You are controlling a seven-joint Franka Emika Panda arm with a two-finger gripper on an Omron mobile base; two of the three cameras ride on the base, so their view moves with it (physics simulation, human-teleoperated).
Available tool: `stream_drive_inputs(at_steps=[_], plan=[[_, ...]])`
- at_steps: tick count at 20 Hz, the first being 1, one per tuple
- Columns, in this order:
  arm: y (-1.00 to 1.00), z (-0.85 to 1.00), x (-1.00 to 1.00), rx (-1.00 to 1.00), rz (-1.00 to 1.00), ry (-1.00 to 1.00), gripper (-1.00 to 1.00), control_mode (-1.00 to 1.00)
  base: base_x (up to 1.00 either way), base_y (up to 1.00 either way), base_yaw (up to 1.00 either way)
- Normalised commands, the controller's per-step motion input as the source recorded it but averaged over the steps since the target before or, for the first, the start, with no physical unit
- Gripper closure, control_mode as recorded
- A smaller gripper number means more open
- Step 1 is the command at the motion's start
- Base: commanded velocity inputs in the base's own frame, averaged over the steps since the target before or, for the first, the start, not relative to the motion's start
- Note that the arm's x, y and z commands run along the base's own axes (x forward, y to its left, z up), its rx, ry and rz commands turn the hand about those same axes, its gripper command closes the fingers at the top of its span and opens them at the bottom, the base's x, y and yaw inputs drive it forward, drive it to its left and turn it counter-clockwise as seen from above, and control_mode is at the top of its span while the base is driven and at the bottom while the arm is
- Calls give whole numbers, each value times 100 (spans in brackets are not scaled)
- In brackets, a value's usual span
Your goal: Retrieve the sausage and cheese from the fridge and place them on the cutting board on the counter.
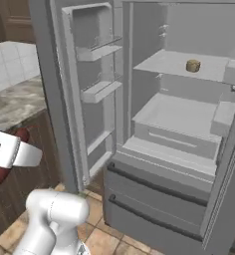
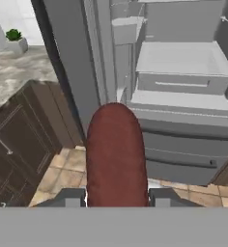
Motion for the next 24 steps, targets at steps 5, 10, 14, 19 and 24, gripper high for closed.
stream_drive_inputs(at_steps=[5,10,14,19,24], plan=[[0,0,0,0,0,0,100,100,-63,70,92],[0,0,0,0,0,0,100,100,-22,22,100],[0,0,0,0,0,0,100,100,-17,2,100],[0,0,0,0,0,0,100,100,-20,0,100],[0,0,0,0,0,0,100,100,-19,0,100]])
